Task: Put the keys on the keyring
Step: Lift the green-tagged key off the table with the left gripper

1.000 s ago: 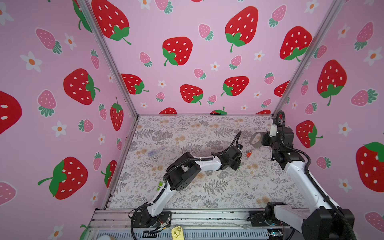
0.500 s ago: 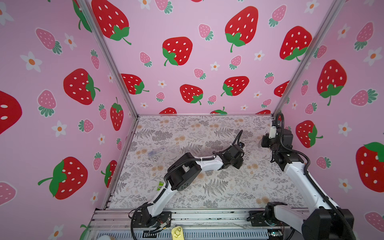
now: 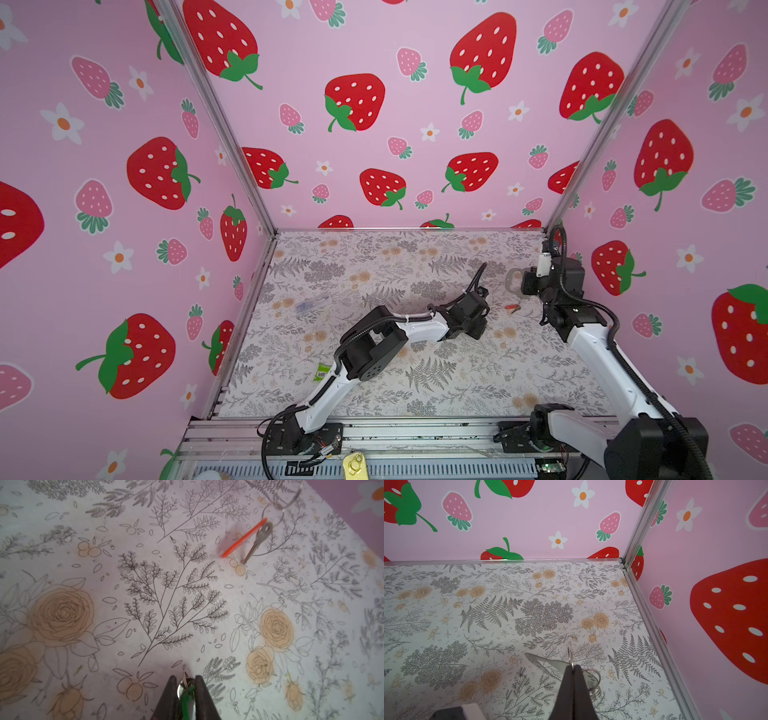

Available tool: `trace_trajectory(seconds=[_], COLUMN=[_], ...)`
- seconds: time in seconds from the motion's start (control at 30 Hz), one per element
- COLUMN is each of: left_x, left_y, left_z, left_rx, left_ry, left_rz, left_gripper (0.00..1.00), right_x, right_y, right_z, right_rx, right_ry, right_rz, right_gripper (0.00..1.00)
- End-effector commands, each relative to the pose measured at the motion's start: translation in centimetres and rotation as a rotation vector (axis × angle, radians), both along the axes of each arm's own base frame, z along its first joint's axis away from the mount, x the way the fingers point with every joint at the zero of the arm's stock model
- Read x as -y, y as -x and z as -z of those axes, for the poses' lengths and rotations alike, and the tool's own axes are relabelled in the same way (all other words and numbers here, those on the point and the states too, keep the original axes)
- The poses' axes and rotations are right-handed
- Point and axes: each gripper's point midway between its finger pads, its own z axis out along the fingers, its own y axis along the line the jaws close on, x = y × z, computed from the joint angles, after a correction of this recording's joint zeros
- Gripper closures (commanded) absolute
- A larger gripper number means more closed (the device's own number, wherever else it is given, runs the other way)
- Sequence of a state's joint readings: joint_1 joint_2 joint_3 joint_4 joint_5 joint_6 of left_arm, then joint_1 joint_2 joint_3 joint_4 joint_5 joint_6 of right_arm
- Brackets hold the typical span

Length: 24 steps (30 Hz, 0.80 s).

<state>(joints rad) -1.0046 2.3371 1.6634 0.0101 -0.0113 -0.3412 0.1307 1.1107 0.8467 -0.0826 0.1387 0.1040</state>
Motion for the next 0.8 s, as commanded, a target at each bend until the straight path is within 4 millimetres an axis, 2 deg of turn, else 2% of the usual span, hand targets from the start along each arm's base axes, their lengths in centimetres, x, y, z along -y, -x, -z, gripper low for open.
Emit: trace_trajectory(seconds=[0.0, 0.23, 0.37, 0.4, 0.43, 0.67, 0.77], left_x=[0.3, 0.6, 0.4, 0.2, 0.0, -1.8, -3.3], left_y=[0.0, -0.1, -0.1, -0.1, -0.2, 0.1, 0.2], left_z=[-0.1, -0.8, -2.1, -2.4, -2.9, -5.2, -6.4], left_rx=[-0.003, 0.009, 0.048, 0.065, 0.084, 0.125, 0.124], left_ry=[-0.008, 0.001, 0.005, 0.0, 0.001, 0.054, 0.097], left_rz=[-0.01, 0.0, 0.02, 0.025, 0.033, 0.121, 0.171], left_gripper=[0.84, 0.89, 0.93, 0.99, 1.0, 1.0, 1.0], right_x=[0.0, 0.0, -0.1, -0.3, -0.4, -1.9, -3.9], right_y=[0.1, 0.2, 0.2, 0.2, 0.1, -0.3, -0.4], right_z=[-1.0, -1.0, -0.9, -0.9, -1.0, -1.2, -1.4], right_rx=[0.044, 0.047, 0.05, 0.051, 0.057, 0.082, 0.102], right_ry=[0.012, 0.015, 0.013, 0.008, 0.003, -0.034, -0.043], right_rz=[0.002, 0.003, -0.007, -0.013, -0.021, -0.096, -0.217], right_gripper=[1.0, 1.0, 1.0, 1.0, 1.0, 1.0, 1.0])
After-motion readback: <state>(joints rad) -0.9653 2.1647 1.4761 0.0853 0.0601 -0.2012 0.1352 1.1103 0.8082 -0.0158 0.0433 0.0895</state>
